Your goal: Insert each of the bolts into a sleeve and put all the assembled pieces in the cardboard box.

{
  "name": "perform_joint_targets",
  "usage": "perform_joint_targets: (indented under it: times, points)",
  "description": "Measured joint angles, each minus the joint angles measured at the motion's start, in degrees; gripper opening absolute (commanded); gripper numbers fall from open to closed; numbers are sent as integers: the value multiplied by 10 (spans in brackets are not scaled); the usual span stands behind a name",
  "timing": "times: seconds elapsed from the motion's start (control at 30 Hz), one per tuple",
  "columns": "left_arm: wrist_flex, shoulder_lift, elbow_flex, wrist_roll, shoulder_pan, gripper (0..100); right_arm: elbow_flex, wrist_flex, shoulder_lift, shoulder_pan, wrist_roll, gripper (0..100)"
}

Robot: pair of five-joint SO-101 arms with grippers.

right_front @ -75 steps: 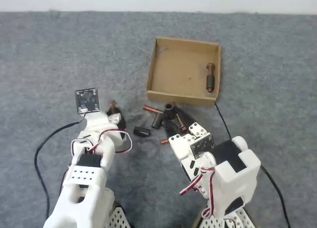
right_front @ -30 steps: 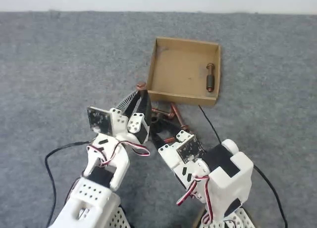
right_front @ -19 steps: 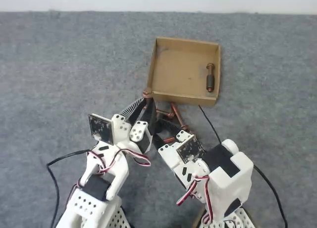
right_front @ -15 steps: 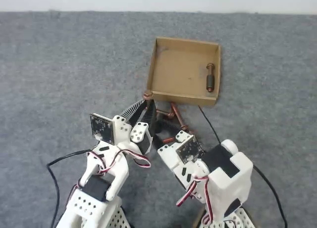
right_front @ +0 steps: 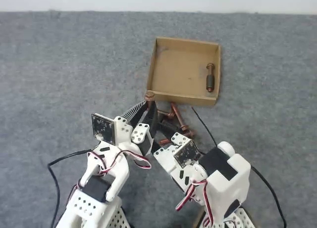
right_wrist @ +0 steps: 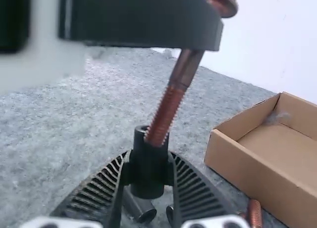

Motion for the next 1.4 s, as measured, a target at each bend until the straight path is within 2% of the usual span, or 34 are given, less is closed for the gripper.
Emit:
perform_joint_targets:
  times: [0.3,0.63,0.8,0.93,1.03,1.2,1.4]
  points:
    - [-14,0,0,0,-41,12,0,0,0,0,0,6]
    - [-34,0,0,0,-47,12,0,2,0,0,0,6]
    - [-120,32,0,0,-47,12,0,2,0,0,0,6]
    - [-229,135,0,0,-48,12,0,2,0,0,0,6]
    - [-279,220,0,0,-50,12,0,2,0,1,0,6]
    - [-299,251,0,0,-50,12,0,2,0,6,0,6]
    - [-283,251,0,0,-50,12,0,2,0,15,0,6]
